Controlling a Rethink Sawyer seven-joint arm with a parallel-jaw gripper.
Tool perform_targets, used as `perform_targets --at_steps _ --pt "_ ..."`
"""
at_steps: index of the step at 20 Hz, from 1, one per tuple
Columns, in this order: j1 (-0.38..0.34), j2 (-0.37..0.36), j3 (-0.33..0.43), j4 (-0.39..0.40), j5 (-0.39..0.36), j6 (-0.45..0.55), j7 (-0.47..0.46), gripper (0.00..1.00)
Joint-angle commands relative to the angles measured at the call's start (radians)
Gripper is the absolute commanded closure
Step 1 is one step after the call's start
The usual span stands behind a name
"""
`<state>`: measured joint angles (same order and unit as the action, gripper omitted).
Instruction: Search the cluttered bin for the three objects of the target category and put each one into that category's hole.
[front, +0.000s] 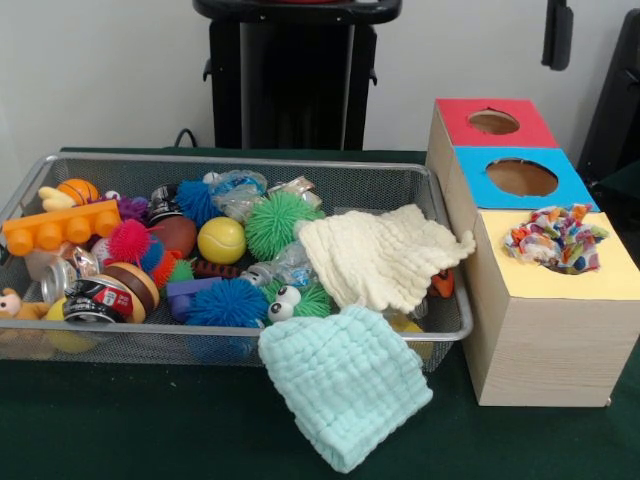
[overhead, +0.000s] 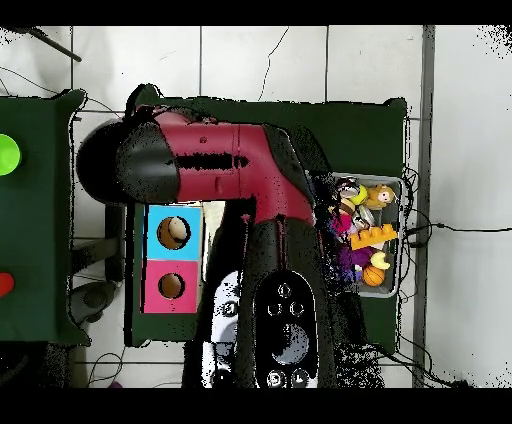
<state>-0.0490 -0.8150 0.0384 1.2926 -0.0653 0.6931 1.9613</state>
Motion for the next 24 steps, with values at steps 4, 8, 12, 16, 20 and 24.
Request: perform_targets --at_steps 4,8,12,16,20,24 --pt "-0.01 0.055 0.099 0.154 -0.088 -0.069 -0.072 0.0" --pt "-0.007 0.052 0.102 0.157 -0.092 -0.07 -0.053 0.0" --pt "-0.017 0.055 0.12 0.185 -0.091 -0.111 -0.05 0.0" --pt "-0.026 0.068 0.132 0.202 -0.103 -0.157 -0.052 0.0" --pt "-0.044 0.079 0.145 0.214 -0.131 -0.187 -0.087 0.0" --pt "-0.075 0.077 0.165 0.241 -0.161 -0.203 -0.127 0.0"
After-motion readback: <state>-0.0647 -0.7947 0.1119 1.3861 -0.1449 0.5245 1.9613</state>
